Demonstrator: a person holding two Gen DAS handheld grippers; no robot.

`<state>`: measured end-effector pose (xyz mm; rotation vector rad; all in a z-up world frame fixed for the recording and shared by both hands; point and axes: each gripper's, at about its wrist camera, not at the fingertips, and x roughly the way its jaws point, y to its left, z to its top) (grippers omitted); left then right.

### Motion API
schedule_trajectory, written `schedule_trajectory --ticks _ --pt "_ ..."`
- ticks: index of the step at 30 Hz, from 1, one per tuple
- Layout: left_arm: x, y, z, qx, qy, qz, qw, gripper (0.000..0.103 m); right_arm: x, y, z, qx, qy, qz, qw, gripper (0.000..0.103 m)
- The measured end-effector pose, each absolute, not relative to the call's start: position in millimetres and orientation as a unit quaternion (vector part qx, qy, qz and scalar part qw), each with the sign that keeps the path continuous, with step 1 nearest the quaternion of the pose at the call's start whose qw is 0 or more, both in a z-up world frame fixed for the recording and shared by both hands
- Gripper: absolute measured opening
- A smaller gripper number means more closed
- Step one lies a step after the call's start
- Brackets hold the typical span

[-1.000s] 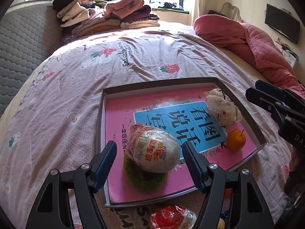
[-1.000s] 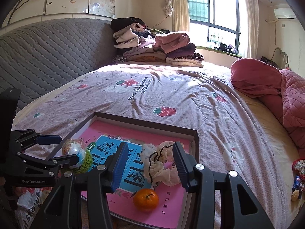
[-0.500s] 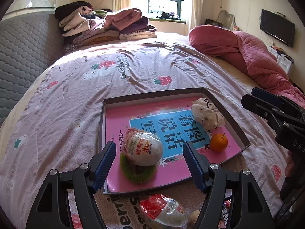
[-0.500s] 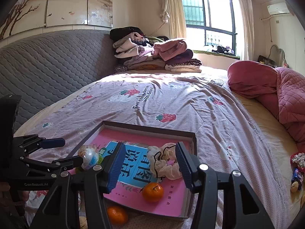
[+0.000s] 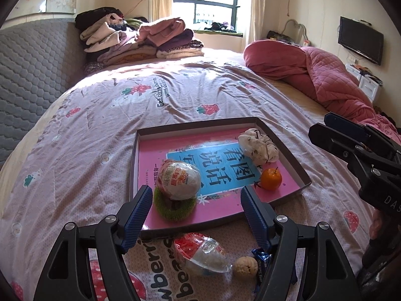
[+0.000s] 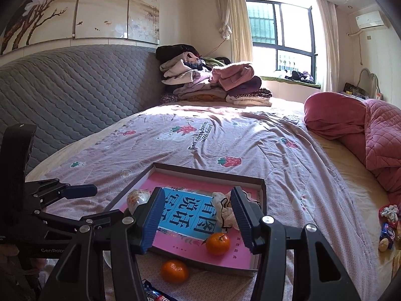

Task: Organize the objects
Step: 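Open and pull both grippers back from the tray, then move left gripper toward clear-wrapped ball while right gripper heads to blue cookie packet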

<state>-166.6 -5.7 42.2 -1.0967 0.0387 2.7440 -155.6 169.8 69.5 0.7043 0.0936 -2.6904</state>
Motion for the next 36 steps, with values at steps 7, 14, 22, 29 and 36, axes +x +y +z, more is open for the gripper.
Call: schedule_trajectory --ticks 7,14,22,29,36 --pt "-156 -11 41 -0.370 0.011 0.925 0.084 0.074 -140 164 71 0.246 0.037 -0.950 0.186 0.054" --pt "-147 -15 39 -0.373 0.010 0.924 0.080 0.074 -129 167 67 0.253 0.035 -0.949 0.187 0.054" --pt "-136 -21 37 -0.374 0.005 0.924 0.075 0.074 -115 173 59 0.264 0.031 -0.947 0.181 0.054" --pt "-126 -25 38 -0.371 -0.003 0.926 0.076 0.074 -104 176 55 0.271 0.023 -0.947 0.172 0.054" --pt "-116 -27 41 -0.364 -0.007 0.928 0.078 0.074 -95 174 50 0.278 0.020 -0.945 0.170 0.054"
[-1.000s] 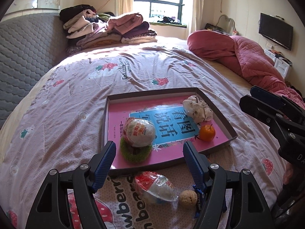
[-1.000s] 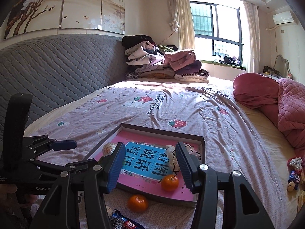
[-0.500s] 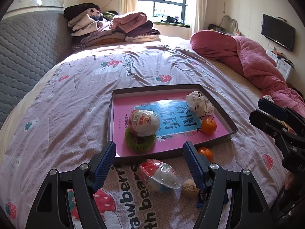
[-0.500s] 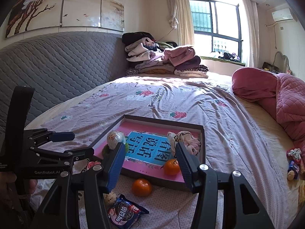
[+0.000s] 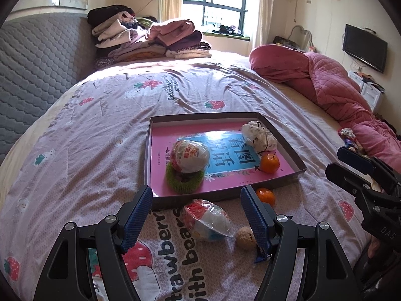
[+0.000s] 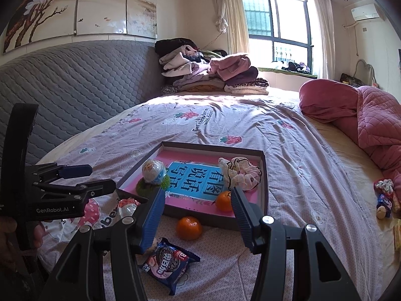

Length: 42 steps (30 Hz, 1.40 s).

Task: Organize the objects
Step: 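Move left gripper toward clear-wrapped ball while right gripper heads to blue cookie packet, then lower left gripper around wrapped ball while right gripper straddles the cookie packet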

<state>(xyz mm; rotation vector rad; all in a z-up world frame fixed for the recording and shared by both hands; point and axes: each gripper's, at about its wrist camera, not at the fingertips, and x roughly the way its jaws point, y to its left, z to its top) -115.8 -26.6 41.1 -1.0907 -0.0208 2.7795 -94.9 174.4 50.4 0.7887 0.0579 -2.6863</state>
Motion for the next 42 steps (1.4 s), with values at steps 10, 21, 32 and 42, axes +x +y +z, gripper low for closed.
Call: schedule_trajectory --ticks 10,21,32,42 --pt "-108 -32 39 -0.363 -0.015 0.929 0.073 0.074 -89 171 42 0.287 0.022 -0.942 0.173 0.054" --pt "-105 -29 29 -0.375 -0.009 0.924 0.072 0.074 -85 168 38 0.294 0.024 -0.939 0.175 0.054" --pt "-93 -35 25 -0.380 -0.012 0.922 0.068 0.074 -71 164 37 0.299 0.026 -0.937 0.177 0.054" --pt "-85 -37 19 -0.387 -0.007 0.920 0.066 0.074 -61 157 28 0.316 0.025 -0.931 0.180 0.054"
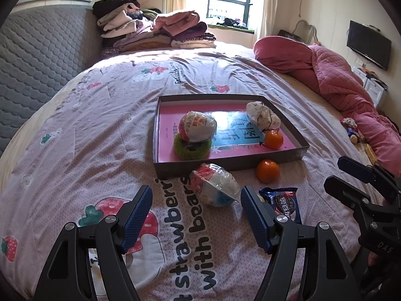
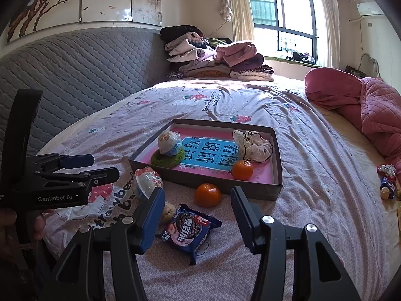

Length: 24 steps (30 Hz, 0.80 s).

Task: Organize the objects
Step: 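Lower left gripper around wrapped ball while right gripper straddles the cookie packet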

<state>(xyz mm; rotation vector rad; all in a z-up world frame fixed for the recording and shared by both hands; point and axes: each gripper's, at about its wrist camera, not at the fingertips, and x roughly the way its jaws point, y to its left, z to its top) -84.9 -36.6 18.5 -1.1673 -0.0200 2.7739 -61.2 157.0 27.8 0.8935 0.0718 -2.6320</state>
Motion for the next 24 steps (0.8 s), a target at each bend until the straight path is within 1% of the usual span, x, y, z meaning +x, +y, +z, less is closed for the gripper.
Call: schedule_trajectory --ticks 24 --pt "-81 -26 0 -0.407 0.005 0.910 0.073 0.074 -61 142 -4 0.361 0.028 -0.916 0.174 0.054"
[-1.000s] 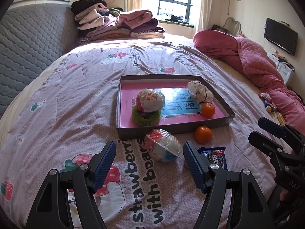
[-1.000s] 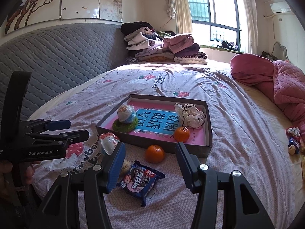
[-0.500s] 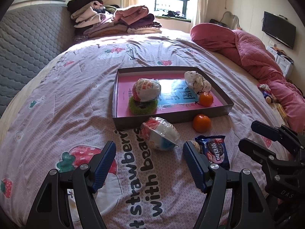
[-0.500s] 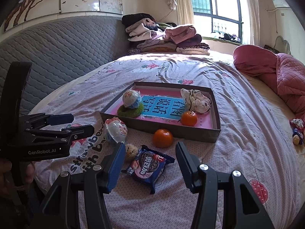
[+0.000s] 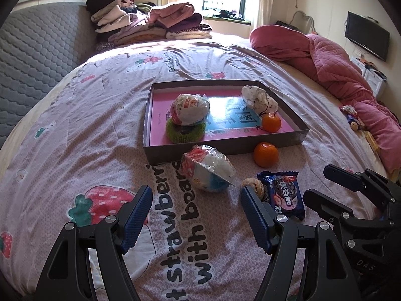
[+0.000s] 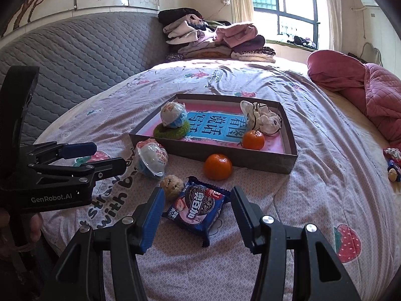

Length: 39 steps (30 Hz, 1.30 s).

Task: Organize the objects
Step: 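Lower left gripper around wrapped ball while right gripper straddles the cookie packet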

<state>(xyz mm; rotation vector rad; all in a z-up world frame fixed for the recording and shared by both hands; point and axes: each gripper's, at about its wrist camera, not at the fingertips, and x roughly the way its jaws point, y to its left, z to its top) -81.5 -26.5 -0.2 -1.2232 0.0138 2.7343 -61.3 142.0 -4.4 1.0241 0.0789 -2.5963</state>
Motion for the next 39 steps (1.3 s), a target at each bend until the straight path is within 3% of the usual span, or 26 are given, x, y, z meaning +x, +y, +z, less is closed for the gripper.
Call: schedule_trajectory --ticks 39 --pt "-103 -21 -16 -0.410 -0.011 0.910 0.059 0.074 -76 115 -41 0.390 0.030 -0.914 0.105 0.054"
